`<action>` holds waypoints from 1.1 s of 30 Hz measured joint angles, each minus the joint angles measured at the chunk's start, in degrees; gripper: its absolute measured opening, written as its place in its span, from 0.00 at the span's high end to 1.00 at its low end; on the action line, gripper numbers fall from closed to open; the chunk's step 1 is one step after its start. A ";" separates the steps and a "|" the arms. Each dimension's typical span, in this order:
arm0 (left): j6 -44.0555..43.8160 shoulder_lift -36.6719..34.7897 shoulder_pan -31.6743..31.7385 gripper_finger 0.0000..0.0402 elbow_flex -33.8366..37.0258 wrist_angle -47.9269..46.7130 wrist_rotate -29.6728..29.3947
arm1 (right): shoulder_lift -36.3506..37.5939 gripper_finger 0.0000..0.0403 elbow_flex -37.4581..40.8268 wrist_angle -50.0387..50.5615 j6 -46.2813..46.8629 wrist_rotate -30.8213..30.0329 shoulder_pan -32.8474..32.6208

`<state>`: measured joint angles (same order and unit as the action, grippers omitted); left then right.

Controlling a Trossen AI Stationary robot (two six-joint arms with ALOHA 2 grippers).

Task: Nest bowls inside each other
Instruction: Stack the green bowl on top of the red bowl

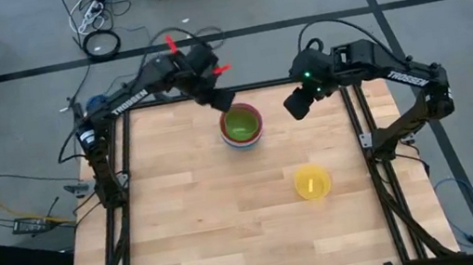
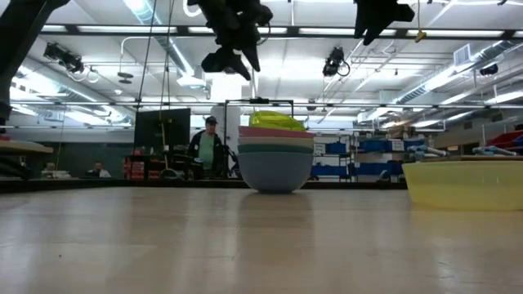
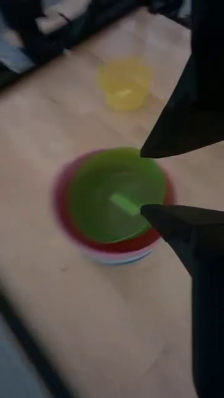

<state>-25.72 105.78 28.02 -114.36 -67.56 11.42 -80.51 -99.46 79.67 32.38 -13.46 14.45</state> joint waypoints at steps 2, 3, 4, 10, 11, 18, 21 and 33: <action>-0.28 0.02 -1.18 0.66 2.19 -0.16 0.12 | 0.00 0.67 0.30 -0.49 0.57 0.01 -0.36; -0.41 0.02 -1.72 0.66 3.35 0.18 0.02 | 0.00 0.67 0.32 -0.65 0.70 0.00 -0.55; -0.54 0.02 -2.15 0.66 4.40 0.46 -0.05 | 0.00 0.67 0.34 -0.74 0.81 0.01 -0.74; -1.84 0.04 -3.96 0.66 11.97 2.20 -1.03 | 0.00 0.67 0.37 -0.74 2.03 -0.44 -1.82; -1.91 0.04 -4.15 0.66 13.21 2.60 -1.03 | 0.00 0.67 0.37 -0.74 2.21 -0.49 -1.96; -2.02 0.04 -4.17 0.66 19.29 6.36 -1.03 | 0.00 0.67 0.37 -0.74 3.00 -0.61 -2.08; -3.33 0.04 -4.16 0.66 19.06 7.11 0.40 | 0.00 0.67 0.37 -0.74 3.06 -0.69 -2.09; -4.50 1.81 -5.21 0.66 17.13 9.38 -1.15 | 0.00 0.67 0.37 -1.12 3.57 -1.35 -2.08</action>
<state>-30.22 107.59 22.81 -97.23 -58.17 10.28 -80.51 -99.09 78.55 35.94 -14.81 12.37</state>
